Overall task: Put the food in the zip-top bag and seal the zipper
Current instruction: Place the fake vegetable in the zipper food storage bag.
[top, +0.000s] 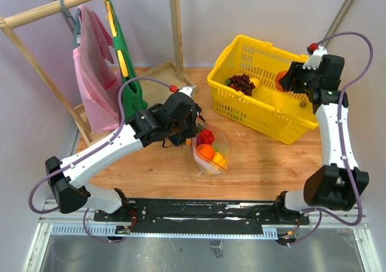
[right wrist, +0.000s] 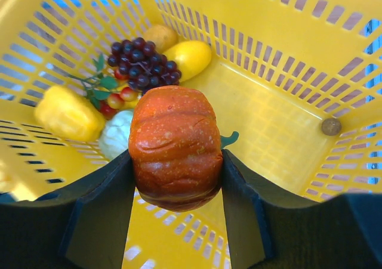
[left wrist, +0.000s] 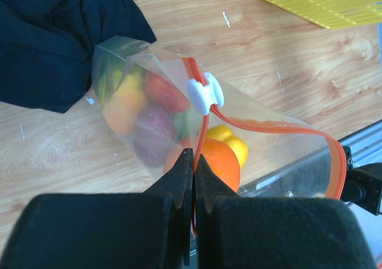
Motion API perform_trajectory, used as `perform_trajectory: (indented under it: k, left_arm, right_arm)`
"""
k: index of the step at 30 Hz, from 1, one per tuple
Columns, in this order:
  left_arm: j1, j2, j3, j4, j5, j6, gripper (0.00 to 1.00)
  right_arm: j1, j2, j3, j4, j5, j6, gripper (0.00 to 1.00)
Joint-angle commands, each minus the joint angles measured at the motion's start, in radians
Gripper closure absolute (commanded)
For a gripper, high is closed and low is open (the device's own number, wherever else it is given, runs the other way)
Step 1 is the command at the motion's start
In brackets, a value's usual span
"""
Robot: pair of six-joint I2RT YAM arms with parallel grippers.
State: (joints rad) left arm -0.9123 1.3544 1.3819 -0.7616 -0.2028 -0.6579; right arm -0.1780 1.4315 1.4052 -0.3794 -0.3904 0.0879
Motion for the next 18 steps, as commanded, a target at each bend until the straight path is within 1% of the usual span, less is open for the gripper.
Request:
perform_trajectory:
  k: [1, 10, 14, 18]
  left_arm:
    - [-0.003, -0.024, 0.012, 0.039, -0.024, 0.011, 0.99]
    - [-0.003, -0.016, 0.031, 0.049, -0.052, 0.001, 1.0]
    - [-0.003, -0.007, 0.034, 0.05, -0.059, -0.005, 1.0]
    - [-0.003, 0.0, 0.04, 0.043, -0.07, -0.007, 1.0]
  right_arm:
    - [0.05, -0.115, -0.022, -0.035, 0.018, 0.048, 0.81]
    - [0.274, -0.361, -0.103, -0.059, 0.04, 0.101, 0.82]
    - [0.42, -0.43, -0.12, -0.091, 0.064, 0.108, 0.82]
    - [0.6, -0.475, -0.142, -0.089, 0.087, 0.131, 0.82]
